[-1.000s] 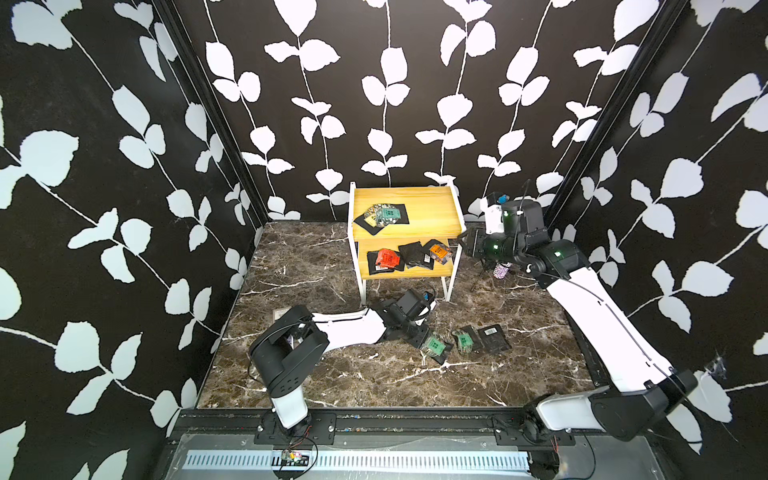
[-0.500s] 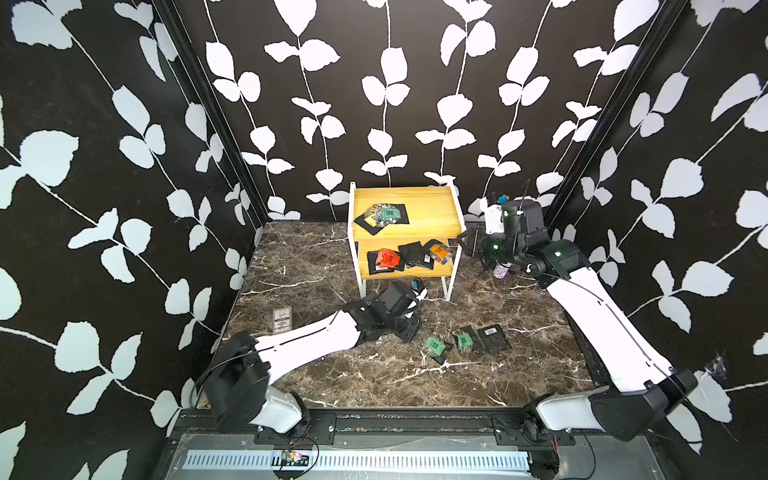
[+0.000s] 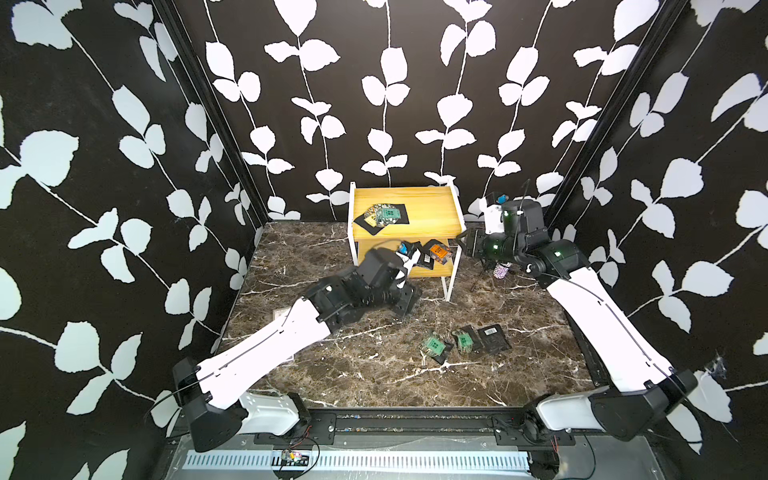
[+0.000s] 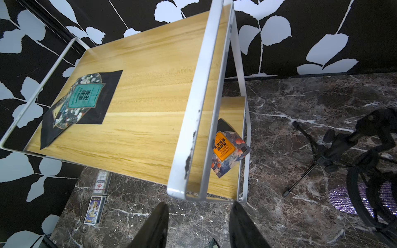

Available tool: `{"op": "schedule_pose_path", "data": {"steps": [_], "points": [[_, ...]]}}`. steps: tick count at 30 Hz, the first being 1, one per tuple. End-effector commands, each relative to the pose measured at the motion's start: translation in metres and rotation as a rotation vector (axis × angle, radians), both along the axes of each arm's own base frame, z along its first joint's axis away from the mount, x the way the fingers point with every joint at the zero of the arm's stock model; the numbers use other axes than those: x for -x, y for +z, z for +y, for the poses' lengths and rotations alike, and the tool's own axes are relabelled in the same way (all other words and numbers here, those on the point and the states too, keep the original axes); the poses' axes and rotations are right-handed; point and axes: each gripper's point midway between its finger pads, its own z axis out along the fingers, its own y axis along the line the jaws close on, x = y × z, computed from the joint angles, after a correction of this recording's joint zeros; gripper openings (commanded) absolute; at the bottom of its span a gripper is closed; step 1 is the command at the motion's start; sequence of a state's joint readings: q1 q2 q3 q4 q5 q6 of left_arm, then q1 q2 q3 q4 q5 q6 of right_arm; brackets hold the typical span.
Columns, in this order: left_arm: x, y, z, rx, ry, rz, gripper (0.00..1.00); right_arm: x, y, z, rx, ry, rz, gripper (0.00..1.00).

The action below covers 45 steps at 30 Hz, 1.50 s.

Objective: Remove the tea bags from the shelf
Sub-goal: Place the tea bag at the center of the board, then pick up the tea bag from the shelf.

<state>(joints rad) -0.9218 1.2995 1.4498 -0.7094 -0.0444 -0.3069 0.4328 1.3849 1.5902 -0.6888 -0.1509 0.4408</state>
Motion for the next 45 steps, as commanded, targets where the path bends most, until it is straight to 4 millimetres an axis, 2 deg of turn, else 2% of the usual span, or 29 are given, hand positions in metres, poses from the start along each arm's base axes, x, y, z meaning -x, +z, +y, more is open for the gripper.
{"op": "schedule_pose_path", "data": {"steps": [1,9,13,15,17,20,22,30,37,45], "points": [[-0.003,0.017,0.014,0.01,0.042,0.033,0.51,-0.004,0.009,0.001,-0.011,0.004,-0.035,0.47],[-0.033,0.073,0.032,0.059,0.157,-0.008,0.55,-0.005,0.007,0.002,-0.01,0.006,-0.028,0.47],[-0.053,0.089,0.04,0.049,0.227,-0.014,0.58,-0.007,0.008,0.004,-0.017,0.01,-0.029,0.47],[-0.065,0.095,0.045,0.035,0.265,-0.025,0.64,-0.008,0.009,0.005,-0.018,0.011,-0.032,0.47],[-0.075,0.098,0.05,0.019,0.295,-0.029,0.65,-0.008,0.01,0.005,-0.021,0.012,-0.034,0.47],[-0.089,0.101,0.051,0.015,0.32,-0.034,0.65,-0.008,0.01,0.006,-0.023,0.014,-0.036,0.47],[-0.107,0.099,0.06,0.012,0.357,-0.029,0.65,-0.009,0.008,0.007,-0.022,0.015,-0.032,0.47],[-0.15,0.087,0.057,-0.021,0.396,-0.037,0.65,-0.01,0.008,0.007,-0.022,0.014,-0.029,0.47],[-0.167,0.076,0.052,-0.054,0.406,-0.037,0.64,-0.01,0.005,0.006,-0.02,0.009,-0.027,0.47],[-0.168,0.072,0.056,-0.074,0.412,-0.043,0.63,-0.012,0.001,0.006,-0.02,0.005,-0.024,0.47]]}}
